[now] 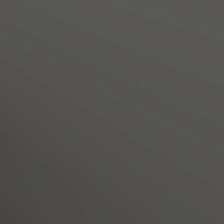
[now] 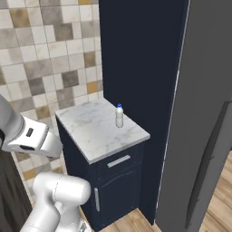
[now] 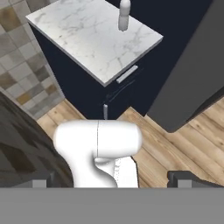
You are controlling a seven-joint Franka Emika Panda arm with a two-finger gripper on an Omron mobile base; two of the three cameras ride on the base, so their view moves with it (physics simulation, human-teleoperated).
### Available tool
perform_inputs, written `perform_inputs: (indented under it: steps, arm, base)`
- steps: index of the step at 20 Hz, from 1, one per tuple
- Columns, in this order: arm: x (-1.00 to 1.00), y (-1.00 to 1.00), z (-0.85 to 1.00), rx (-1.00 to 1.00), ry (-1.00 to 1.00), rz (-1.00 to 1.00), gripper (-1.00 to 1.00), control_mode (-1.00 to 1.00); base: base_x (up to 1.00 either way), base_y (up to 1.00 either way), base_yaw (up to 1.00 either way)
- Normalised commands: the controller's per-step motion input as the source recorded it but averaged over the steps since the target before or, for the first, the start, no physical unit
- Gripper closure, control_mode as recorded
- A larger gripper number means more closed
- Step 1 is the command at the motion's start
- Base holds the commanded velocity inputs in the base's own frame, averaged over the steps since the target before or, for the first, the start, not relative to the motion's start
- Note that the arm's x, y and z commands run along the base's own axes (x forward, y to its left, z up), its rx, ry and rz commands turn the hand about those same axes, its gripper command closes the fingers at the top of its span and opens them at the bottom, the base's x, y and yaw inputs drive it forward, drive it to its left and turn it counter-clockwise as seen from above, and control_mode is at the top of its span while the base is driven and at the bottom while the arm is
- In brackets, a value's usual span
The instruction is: Take the bottled waters from the counter and place them in the freezer to freeze. Close the freezer door after placing the bottles.
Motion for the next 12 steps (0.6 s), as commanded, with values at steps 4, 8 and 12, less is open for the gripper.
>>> perform_inputs:
  steps: [4, 8, 12]
  arm:
    - [0.00, 0.00, 0.00, 0.00, 0.00, 0.00, -1.00, 1.00]
    - [0.12, -0.02, -0.03, 0.00, -0.20, 0.05, -1.00, -1.00]
    - [0.42, -0.14, -0.16, 0.15, -0.47, 0.04, -1.00, -1.00]
  base:
    - [0.00, 0.00, 0.00]
    - [0.00, -0.01, 0.00]
    - [0.00, 0.00, 0.00]
